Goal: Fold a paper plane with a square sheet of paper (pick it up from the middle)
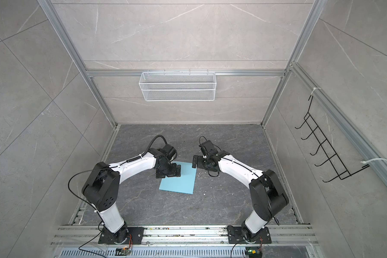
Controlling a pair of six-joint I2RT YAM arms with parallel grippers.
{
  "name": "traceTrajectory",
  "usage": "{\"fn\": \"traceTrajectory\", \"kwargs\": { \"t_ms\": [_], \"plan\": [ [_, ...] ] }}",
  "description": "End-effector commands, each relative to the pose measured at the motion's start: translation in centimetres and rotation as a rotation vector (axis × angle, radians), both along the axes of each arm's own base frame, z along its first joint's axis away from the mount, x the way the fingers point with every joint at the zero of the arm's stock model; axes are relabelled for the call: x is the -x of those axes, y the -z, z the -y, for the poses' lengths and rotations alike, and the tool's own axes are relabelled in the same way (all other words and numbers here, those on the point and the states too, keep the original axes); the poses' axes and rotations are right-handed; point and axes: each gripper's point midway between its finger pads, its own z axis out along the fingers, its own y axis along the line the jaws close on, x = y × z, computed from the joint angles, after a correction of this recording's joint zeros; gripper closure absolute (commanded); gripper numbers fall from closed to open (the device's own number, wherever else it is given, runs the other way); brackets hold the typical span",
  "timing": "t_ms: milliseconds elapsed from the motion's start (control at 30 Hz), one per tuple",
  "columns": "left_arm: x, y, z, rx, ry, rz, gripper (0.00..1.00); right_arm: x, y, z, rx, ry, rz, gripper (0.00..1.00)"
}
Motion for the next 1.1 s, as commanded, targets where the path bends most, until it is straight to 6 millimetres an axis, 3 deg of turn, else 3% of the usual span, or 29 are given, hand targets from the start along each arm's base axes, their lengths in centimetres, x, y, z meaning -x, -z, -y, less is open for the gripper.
{"fn": "traceTrajectory", "kwargs": {
  "t_ms": [0,533,767,1067],
  "plan": [
    [-0.4,0.1,0.7,-0.017,-0.001,-0.022,0.04,1.3,1.9,-0.1,-0.024,0.023,-0.073,0.01],
    [-2.2,2.4,2.6,-0.217,0.158,-0.047,0.03,2.1,2.8,0.8,-0.02,0.075,-0.092,0.01],
    [-1.6,4.2,2.6,-0.245,0.17,-0.085,0.03,2.1,3.0,1.1,-0.011,0.094,-0.092,0.01],
    [0.4,7.5,0.6,-0.331,0.156,-0.171,0.03,1.9,3.0,1.4,0.001,0.112,-0.088,0.01]
  ]
}}
